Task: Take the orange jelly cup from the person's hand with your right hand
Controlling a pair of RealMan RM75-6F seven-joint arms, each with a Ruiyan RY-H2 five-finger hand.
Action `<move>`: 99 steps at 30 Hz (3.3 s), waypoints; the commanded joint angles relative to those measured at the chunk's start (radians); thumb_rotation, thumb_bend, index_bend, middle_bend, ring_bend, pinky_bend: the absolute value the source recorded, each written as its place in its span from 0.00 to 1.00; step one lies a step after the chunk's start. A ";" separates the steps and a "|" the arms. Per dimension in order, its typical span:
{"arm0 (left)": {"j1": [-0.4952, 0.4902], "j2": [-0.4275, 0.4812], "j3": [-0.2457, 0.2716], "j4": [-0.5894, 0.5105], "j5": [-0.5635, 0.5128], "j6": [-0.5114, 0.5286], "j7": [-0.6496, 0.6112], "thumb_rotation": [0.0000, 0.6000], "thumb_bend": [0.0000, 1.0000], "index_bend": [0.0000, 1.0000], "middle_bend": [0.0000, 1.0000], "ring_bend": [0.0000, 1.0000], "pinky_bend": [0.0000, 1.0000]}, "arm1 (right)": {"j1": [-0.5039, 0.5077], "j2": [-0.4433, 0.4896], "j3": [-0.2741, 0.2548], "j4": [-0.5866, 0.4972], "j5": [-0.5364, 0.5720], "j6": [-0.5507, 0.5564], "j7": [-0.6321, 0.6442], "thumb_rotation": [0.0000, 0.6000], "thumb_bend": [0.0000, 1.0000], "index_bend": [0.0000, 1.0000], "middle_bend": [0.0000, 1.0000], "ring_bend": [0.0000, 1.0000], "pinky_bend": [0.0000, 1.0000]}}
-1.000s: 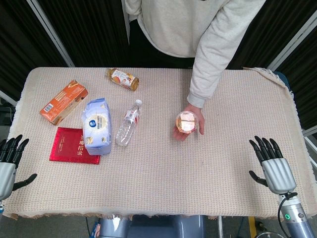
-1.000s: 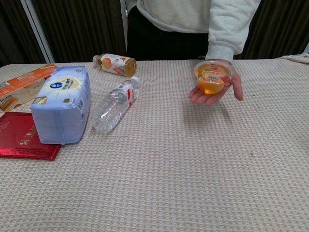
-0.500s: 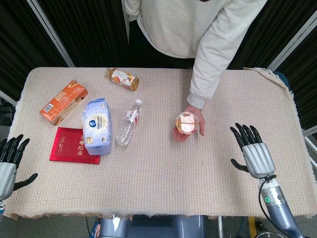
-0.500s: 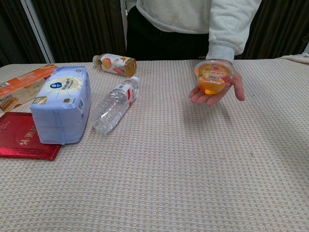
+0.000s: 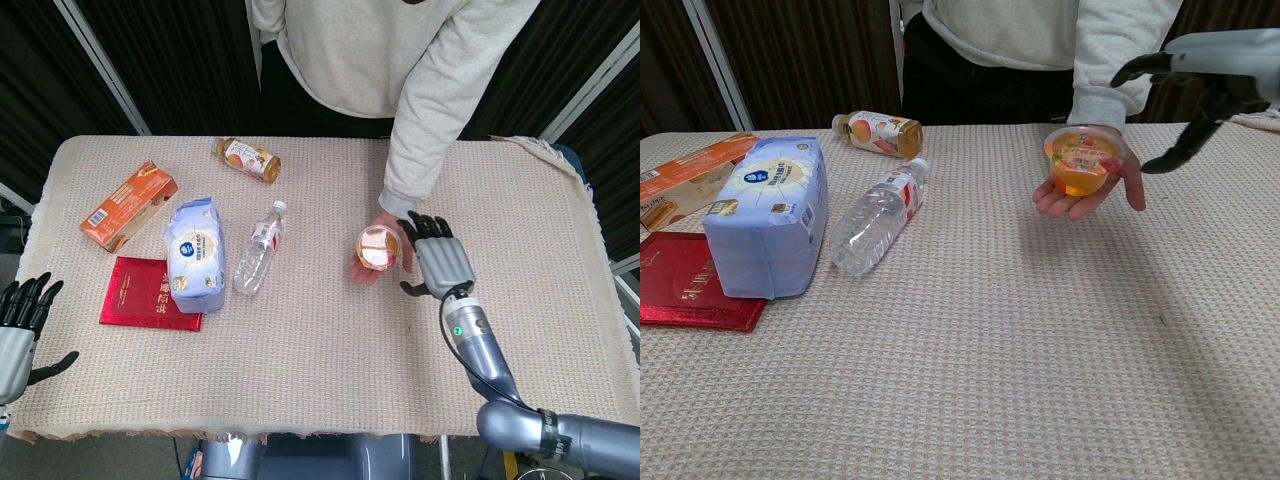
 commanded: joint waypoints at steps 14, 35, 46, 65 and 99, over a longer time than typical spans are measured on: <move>-0.004 0.011 0.003 -0.013 -0.014 -0.020 -0.013 1.00 0.08 0.00 0.00 0.00 0.00 | 0.203 -0.126 -0.001 0.119 0.274 0.009 -0.119 1.00 0.16 0.14 0.02 0.00 0.03; -0.005 0.016 0.004 -0.025 -0.025 -0.032 -0.019 1.00 0.08 0.00 0.00 0.00 0.00 | 0.192 -0.220 -0.070 0.214 -0.022 0.109 0.050 1.00 0.33 0.71 0.62 0.54 0.63; -0.001 0.008 0.002 -0.020 -0.022 -0.020 0.000 1.00 0.08 0.00 0.00 0.00 0.00 | 0.075 -0.053 -0.131 -0.034 -0.147 0.214 0.076 1.00 0.32 0.71 0.62 0.54 0.63; -0.002 -0.011 -0.002 -0.010 -0.019 -0.015 0.045 1.00 0.08 0.00 0.00 0.00 0.00 | -0.264 0.055 -0.495 0.022 -0.452 0.167 0.317 1.00 0.32 0.70 0.58 0.51 0.63; 0.001 -0.009 -0.003 0.001 -0.005 0.007 0.024 1.00 0.08 0.00 0.00 0.00 0.00 | -0.482 0.042 -0.468 0.396 -0.884 0.480 0.436 1.00 0.12 0.10 0.00 0.00 0.00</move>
